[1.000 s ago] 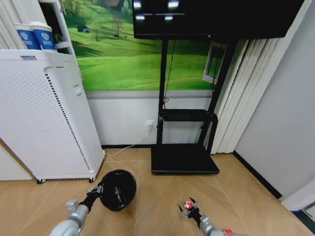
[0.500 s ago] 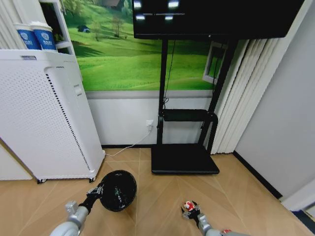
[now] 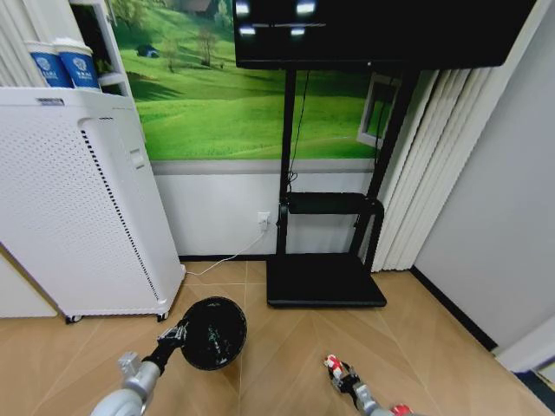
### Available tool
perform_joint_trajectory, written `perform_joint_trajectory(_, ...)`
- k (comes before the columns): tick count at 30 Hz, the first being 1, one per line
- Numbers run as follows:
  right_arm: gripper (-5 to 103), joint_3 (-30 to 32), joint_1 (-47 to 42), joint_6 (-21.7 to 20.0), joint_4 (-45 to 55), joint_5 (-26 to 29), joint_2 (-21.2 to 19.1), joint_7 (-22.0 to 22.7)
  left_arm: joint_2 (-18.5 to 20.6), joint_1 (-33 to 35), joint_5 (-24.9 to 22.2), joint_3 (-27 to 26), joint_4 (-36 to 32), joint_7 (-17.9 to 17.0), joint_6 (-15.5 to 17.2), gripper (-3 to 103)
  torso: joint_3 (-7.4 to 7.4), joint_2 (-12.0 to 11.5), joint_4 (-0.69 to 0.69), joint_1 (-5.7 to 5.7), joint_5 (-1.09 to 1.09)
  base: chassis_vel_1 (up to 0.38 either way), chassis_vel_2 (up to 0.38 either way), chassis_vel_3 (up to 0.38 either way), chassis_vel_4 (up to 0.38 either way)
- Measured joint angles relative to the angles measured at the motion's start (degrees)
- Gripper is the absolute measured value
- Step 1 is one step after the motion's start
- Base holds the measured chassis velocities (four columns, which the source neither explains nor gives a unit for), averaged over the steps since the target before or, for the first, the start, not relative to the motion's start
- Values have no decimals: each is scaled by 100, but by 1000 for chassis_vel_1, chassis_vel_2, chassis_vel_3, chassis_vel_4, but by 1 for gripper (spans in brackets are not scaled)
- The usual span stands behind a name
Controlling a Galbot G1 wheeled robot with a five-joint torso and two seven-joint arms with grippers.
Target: Pick up the trash bin and place the garbage on the floor into it.
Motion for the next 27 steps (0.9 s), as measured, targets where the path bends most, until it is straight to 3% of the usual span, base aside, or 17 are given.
perform_joint_trajectory(6,36,78,15,26,126,19,-58,58,44,4,-22,-15,23,47,-16,7,1,-2,-1,0,3,0,0,0,0)
perform_joint_trajectory(7,28,150,58,77,255,-6,-141,94,75,-4,-35,-17,54,62,-20,7,1,-2,-1,0,2,0,0,0,0)
perform_joint_trajectory(10,23,391,65,261,491,-222,-268,237,132,-37,-93,-19,105,94,-29,7,1,-2,-2,0,0,0,0,0,0)
perform_joint_trajectory(12,23,700,68,487,781,-605,-389,378,202,-82,-147,-22,162,128,-31,7,1,-1,-1,0,2,0,0,0,0)
perform_joint_trajectory(15,23,772,74,564,854,-716,-425,372,218,-94,-161,-22,177,129,-31,7,1,-2,-1,0,1,0,0,0,0)
perform_joint_trajectory(20,23,1129,425,895,2434,-1877,-962,278,377,-268,-302,55,461,255,-32,7,1,-2,0,0,0,0,0,0,0)
perform_joint_trajectory(24,23,1107,685,991,3032,-2381,-1117,174,441,-307,-331,86,616,326,-35,7,1,-1,0,0,-1,0,0,0,0)
perform_joint_trajectory(27,23,718,1231,1125,3613,-2763,-1044,131,487,-386,-370,136,683,344,-35,7,1,-2,-2,0,0,0,0,0,0)
